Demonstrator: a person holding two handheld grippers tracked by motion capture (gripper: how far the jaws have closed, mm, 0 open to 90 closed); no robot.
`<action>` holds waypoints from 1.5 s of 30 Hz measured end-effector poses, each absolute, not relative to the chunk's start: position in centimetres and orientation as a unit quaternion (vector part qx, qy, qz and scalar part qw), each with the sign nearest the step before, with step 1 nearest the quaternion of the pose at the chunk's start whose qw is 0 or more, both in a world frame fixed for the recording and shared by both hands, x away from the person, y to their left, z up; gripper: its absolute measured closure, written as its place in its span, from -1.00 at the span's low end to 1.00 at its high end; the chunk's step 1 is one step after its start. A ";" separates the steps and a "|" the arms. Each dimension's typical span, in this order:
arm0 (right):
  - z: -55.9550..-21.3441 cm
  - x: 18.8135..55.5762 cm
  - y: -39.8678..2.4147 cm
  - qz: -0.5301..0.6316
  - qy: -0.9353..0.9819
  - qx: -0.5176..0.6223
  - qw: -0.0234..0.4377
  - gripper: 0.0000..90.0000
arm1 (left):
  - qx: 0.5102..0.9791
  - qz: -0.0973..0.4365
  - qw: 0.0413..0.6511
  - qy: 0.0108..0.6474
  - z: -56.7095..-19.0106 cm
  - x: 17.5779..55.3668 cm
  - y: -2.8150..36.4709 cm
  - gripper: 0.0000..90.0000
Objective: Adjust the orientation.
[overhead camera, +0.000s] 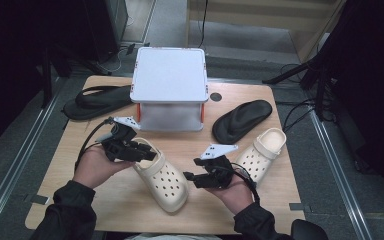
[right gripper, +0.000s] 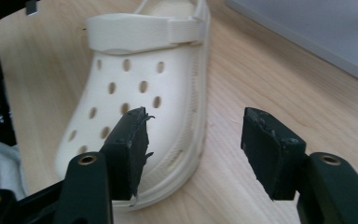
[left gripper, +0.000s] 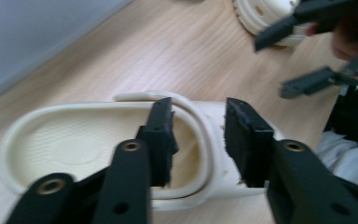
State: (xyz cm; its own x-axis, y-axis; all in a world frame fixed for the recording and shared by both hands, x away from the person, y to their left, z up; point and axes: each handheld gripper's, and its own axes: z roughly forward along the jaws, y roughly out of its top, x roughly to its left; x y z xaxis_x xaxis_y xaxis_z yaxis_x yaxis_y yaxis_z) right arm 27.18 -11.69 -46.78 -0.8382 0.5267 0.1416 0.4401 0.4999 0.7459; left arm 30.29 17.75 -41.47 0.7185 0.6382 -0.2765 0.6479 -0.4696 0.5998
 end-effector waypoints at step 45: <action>-50.4 21.3 -4.5 0.377 0.896 0.235 -0.001 1.00 | 0.884 0.018 0.298 0.359 -49.7 36.5 22.1 1.00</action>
State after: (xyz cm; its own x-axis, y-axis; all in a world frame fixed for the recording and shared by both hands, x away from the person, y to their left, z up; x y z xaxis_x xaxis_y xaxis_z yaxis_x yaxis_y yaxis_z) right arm 21.33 -4.47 -50.44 -0.8892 0.4209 0.1792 0.4223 0.6044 0.6756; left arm 36.49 22.08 -49.70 0.7423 0.6449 -0.1819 0.6233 -0.5648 0.5408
